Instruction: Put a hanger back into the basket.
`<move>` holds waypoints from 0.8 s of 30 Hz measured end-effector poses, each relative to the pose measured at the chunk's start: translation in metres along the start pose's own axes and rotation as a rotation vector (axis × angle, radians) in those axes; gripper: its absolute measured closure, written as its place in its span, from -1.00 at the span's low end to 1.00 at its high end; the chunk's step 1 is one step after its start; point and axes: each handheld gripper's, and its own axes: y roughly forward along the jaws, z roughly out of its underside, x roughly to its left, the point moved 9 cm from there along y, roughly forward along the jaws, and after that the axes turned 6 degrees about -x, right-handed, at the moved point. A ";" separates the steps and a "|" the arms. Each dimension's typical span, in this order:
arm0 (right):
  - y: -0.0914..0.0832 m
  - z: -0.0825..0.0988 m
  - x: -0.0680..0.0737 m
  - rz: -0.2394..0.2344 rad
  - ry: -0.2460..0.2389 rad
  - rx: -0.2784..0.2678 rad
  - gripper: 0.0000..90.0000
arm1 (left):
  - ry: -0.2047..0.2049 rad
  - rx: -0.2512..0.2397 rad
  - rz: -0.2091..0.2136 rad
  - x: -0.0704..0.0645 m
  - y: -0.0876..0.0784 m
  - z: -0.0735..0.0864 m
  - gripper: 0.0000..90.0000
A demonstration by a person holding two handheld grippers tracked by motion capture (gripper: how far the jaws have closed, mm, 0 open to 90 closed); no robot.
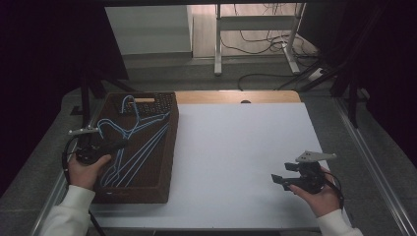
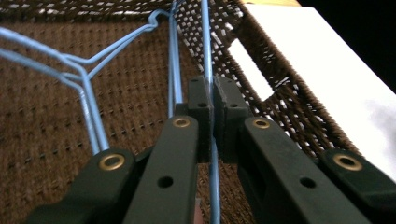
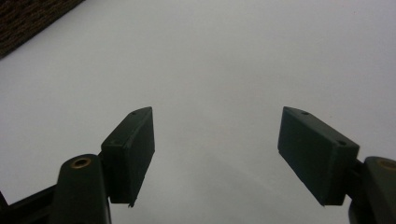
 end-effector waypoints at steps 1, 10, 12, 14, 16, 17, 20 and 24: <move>0.000 0.000 0.000 0.000 0.001 0.000 -0.39 | 0.012 0.015 -0.025 0.001 0.002 0.001 0.84; 0.000 0.000 0.000 -0.001 0.000 0.000 -0.39 | 0.044 -0.031 -0.154 0.010 -0.008 -0.010 0.11; 0.000 0.001 0.000 -0.002 0.004 0.001 -0.39 | 0.039 -0.044 -0.165 0.010 -0.014 -0.014 -0.07; 0.001 0.002 0.000 -0.005 0.006 0.004 -0.40 | 0.035 -0.037 -0.144 0.007 -0.016 -0.015 -0.15; 0.001 0.002 0.000 -0.008 0.009 0.003 -0.40 | 0.040 -0.045 -0.121 0.001 -0.019 -0.018 -0.19; 0.001 0.001 -0.001 -0.008 0.008 0.002 -0.40 | 0.046 -0.054 -0.111 -0.003 -0.020 -0.020 -0.21; 0.002 0.001 -0.001 -0.012 0.010 0.002 -0.40 | 0.076 -0.067 -0.062 -0.019 -0.023 -0.024 -0.26; 0.003 0.000 0.001 -0.028 -0.001 -0.001 -0.41 | 0.133 -0.073 0.037 -0.050 -0.021 -0.023 -0.34</move>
